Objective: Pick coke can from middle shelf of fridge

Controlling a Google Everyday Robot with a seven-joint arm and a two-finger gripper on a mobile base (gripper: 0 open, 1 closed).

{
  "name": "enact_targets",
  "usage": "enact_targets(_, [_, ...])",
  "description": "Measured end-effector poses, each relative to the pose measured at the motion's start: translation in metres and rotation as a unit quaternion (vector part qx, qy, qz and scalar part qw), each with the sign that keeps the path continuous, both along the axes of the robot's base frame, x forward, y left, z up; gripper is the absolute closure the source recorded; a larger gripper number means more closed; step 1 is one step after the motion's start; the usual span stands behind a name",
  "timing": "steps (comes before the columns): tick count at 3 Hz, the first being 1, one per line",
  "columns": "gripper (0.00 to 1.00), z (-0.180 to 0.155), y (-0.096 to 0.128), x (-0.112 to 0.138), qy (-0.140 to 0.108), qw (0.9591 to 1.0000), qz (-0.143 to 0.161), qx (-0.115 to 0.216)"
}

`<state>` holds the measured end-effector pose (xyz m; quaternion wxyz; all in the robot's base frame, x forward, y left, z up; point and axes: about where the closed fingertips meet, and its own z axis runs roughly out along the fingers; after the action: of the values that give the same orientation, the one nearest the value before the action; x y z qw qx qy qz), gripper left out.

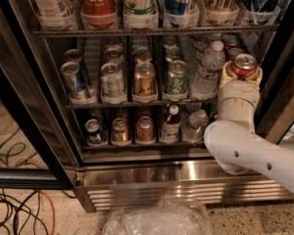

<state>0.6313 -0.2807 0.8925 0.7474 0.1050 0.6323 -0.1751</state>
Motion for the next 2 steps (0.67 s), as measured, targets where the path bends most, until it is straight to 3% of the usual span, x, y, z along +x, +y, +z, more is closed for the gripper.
enact_targets(2, [1.0, -0.018, 0.017, -0.021, 0.029, 0.9981, 0.052, -0.015])
